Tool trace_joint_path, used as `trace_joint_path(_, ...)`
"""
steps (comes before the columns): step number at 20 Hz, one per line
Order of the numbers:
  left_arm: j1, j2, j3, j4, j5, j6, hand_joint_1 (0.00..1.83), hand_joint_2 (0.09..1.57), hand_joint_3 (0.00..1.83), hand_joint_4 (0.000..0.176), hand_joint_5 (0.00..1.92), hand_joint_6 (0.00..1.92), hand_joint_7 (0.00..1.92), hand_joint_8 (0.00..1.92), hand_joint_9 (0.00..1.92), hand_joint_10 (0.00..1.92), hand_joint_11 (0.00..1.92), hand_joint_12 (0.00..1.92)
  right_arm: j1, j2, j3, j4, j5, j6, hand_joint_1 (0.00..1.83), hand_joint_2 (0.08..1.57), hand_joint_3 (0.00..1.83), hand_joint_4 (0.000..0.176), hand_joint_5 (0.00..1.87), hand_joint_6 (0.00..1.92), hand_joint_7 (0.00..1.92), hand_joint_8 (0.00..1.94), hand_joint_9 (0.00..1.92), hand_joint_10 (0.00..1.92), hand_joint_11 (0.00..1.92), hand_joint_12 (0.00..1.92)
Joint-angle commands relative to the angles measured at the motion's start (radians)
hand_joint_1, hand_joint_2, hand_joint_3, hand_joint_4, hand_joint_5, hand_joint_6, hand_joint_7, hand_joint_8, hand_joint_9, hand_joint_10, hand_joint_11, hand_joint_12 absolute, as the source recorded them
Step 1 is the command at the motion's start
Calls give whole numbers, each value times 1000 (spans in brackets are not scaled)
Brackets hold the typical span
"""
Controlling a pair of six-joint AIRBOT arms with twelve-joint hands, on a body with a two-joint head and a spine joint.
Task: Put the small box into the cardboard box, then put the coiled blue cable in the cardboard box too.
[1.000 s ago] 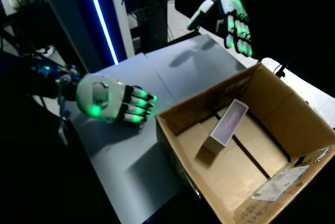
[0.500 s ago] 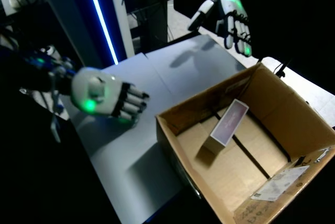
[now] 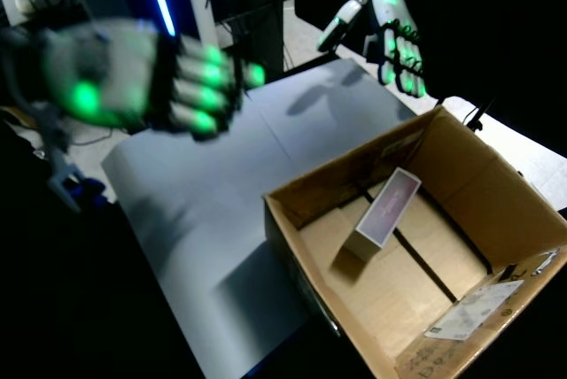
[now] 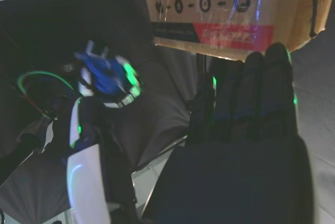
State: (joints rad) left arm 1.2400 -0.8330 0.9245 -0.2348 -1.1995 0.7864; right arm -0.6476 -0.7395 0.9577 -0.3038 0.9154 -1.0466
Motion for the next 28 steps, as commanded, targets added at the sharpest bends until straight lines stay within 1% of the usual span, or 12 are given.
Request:
trace_joint_path(1, -6, 2, 5, -4, -131, -7, 479, 858, 0, 176, 128, 5, 82, 7, 44, 6, 13, 6, 32, -6, 10, 44, 120, 2, 1266, 1366, 2, 33, 107, 1411, 540, 1747, 950, 1913, 1010, 1917)
trace_joint_path(2, -6, 1, 6, -4, -135, -7, 507, 850, 0, 176, 140, 8, 89, 7, 55, 8, 28, 13, 73, -18, 29, 51, 120, 2, 1114, 1415, 7, 0, 275, 1708, 596, 1783, 746, 1849, 832, 1921)
trace_joint_path(5, -6, 1, 9, -3, -132, -7, 512, 852, 0, 176, 133, 2, 85, 2, 60, 7, 41, 19, 131, -74, 90, 81, 119, 2, 1462, 1210, 0, 0, 600, 1397, 690, 1425, 717, 1457, 456, 1507)
trace_joint_path(8, -7, 1, 11, -3, -125, -7, 540, 855, 1, 176, 133, 1, 84, 1, 61, 4, 34, 18, 180, -148, 171, 126, 89, 2, 1344, 1218, 0, 0, 737, 1556, 739, 1260, 757, 1310, 543, 1526)
trace_joint_path(15, -31, -17, 29, 8, -108, -16, 575, 819, 0, 176, 137, 4, 56, 2, 9, 2, 0, 0, 304, -410, 447, 213, -164, 2, 1199, 1219, 0, 0, 884, 1109, 695, 1522, 774, 1499, 764, 1610)
trace_joint_path(16, -36, -18, 31, 12, -105, -16, 604, 818, 0, 176, 134, 2, 57, 2, 1, 0, 0, 0, 323, -449, 493, 220, -211, 2, 1349, 1177, 0, 0, 764, 1144, 820, 1307, 837, 1471, 852, 1567)
trace_joint_path(19, -43, -23, 38, 22, -100, -20, 614, 798, 0, 176, 136, 2, 56, 1, 0, 0, 0, 0, 330, -561, 623, 265, -309, 2, 1543, 1066, 3, 0, 608, 1663, 560, 1608, 810, 1669, 878, 1736)
trace_joint_path(23, -57, -32, 48, 41, -83, -29, 581, 820, 3, 176, 143, 3, 57, 3, 0, 0, 0, 0, 330, -649, 733, 283, -383, 2, 1186, 1219, 0, 0, 868, 1100, 707, 1515, 779, 1491, 856, 1643)
trace_joint_path(24, -58, -33, 49, 43, -80, -30, 574, 826, 5, 176, 150, 5, 58, 3, 0, 0, 0, 0, 330, -653, 736, 283, -383, 2, 1095, 1072, 0, 0, 637, 582, 435, 1004, 594, 1264, 606, 1549)
trace_joint_path(25, -59, -35, 50, 44, -79, -31, 570, 830, 6, 176, 155, 6, 61, 3, 0, 0, 0, 0, 330, -654, 736, 283, -383, 2, 1033, 1023, 0, 30, 569, 233, 419, 631, 534, 835, 422, 1289)
trace_joint_path(26, -59, -35, 51, 44, -79, -32, 544, 832, 6, 176, 158, 6, 74, 7, 0, 0, 0, 0, 330, -656, 736, 283, -383, 2, 874, 954, 0, 102, 420, 1, 424, 22, 489, 92, 151, 1050)
trace_joint_path(28, -59, -37, 52, 45, -77, -33, 563, 832, 3, 176, 168, 6, 77, 4, 0, 0, 0, 0, 330, -657, 734, 283, -383, 2, 772, 920, 0, 128, 255, 0, 294, 0, 345, 0, 7, 940)
